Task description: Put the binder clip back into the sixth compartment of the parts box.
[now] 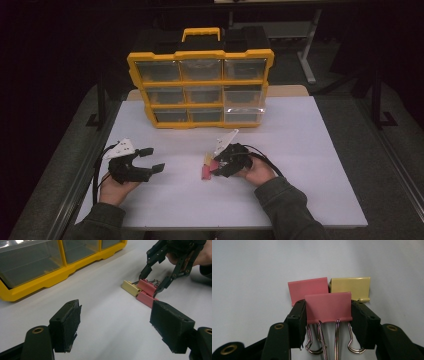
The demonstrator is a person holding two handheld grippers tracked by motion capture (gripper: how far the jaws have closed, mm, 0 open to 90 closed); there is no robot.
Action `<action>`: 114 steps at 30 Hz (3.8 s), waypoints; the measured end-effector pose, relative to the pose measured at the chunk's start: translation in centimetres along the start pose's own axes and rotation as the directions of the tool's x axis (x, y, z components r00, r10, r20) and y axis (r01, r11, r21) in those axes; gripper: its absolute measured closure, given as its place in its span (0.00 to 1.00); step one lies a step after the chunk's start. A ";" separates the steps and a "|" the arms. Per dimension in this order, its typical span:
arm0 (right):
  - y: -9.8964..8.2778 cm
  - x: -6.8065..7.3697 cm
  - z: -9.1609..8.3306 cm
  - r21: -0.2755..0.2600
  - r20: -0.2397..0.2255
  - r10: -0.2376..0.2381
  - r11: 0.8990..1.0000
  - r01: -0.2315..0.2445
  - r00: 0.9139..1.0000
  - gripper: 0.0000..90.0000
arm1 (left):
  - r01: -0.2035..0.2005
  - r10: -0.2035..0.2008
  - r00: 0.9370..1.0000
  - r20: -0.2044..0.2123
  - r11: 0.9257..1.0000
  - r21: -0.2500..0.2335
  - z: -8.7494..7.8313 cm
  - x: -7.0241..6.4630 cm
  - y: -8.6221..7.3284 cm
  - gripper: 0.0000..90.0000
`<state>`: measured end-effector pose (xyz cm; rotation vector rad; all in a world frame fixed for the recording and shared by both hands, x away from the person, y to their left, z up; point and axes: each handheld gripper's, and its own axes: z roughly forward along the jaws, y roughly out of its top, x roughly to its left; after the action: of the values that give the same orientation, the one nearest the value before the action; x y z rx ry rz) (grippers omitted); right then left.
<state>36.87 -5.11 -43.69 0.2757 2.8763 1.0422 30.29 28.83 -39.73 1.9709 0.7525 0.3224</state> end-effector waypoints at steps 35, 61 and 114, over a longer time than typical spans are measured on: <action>2.8 0.5 -9.3 -0.124 -0.030 0.037 0.991 -0.041 0.999 0.54 | -0.015 0.015 1.000 -0.026 1.000 -0.007 -0.3 0.0 0.0 0.24; 7.5 -2.2 -17.0 -0.220 0.007 0.041 0.975 -0.039 0.999 0.54 | -0.018 0.018 0.999 -0.034 1.000 -0.008 -0.4 -0.1 0.0 0.24; 8.1 -10.1 -18.9 -0.104 0.191 0.251 0.967 -0.234 0.949 0.47 | -0.006 0.005 0.999 -0.032 1.000 -0.016 -0.7 0.1 -0.1 0.25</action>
<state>45.59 -12.84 -23.96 0.7031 2.6584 1.0901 29.97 29.48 -39.49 1.9566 0.7626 0.3630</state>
